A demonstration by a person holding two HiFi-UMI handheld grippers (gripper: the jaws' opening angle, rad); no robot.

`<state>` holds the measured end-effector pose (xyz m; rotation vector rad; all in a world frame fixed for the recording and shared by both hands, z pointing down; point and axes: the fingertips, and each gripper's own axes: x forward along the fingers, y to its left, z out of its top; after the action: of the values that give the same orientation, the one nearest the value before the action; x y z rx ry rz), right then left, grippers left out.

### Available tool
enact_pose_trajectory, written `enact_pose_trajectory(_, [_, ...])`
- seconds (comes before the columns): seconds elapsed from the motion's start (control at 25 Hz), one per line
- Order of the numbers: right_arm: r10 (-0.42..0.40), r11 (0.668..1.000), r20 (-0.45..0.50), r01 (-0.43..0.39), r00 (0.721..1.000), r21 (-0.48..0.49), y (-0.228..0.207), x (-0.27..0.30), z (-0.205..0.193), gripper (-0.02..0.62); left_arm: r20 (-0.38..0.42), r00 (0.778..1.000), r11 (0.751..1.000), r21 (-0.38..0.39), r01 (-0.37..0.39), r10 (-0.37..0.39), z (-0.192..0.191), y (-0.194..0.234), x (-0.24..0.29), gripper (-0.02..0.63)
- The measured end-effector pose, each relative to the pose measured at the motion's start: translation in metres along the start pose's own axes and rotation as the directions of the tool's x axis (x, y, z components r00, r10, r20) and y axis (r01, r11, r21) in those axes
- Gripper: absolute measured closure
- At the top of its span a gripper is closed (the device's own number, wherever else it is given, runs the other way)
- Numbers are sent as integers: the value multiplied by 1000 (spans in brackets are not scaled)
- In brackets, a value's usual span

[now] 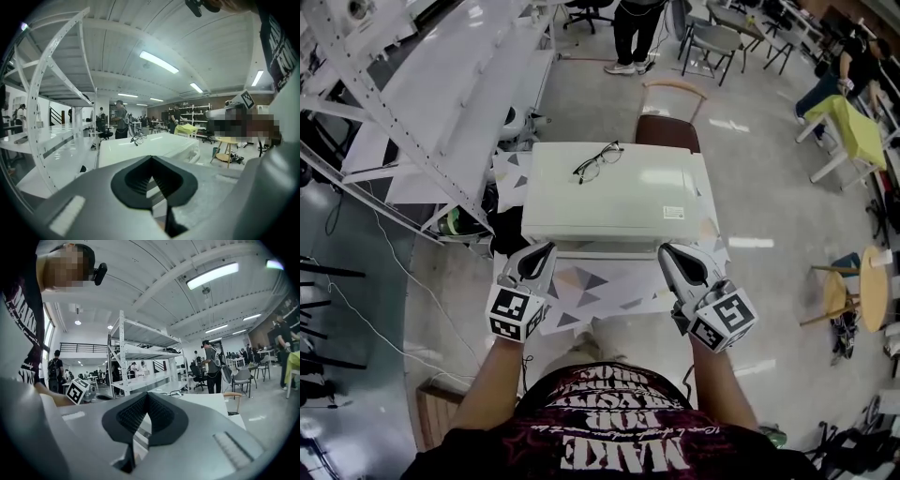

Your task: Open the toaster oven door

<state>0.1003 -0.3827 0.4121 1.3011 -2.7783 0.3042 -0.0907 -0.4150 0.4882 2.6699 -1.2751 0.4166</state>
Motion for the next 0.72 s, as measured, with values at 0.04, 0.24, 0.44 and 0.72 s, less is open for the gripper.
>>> enact_pose_trajectory(0.04, [0, 1000, -7, 0, 1000, 1, -2, 2, -1, 569, -11, 1000, 1000, -8, 2, -2, -4, 1, 4, 604])
enact_pose_trajectory(0.24, [-4, 1000, -36, 4, 999, 17, -13, 9, -7, 569, -63, 998, 1000, -25, 9, -10, -26, 8, 21, 604])
enact_pose_trajectory(0.44, [0, 1000, -46, 1, 999, 25, -23, 11, -8, 569, -126, 992, 999, -38, -18, 13, -47, 14, 37, 604])
enact_pose_trajectory(0.72, [10, 1000, -41, -9, 999, 22, -29, 8, 0, 569, -191, 980, 998, -37, -55, 47, -57, 20, 41, 604])
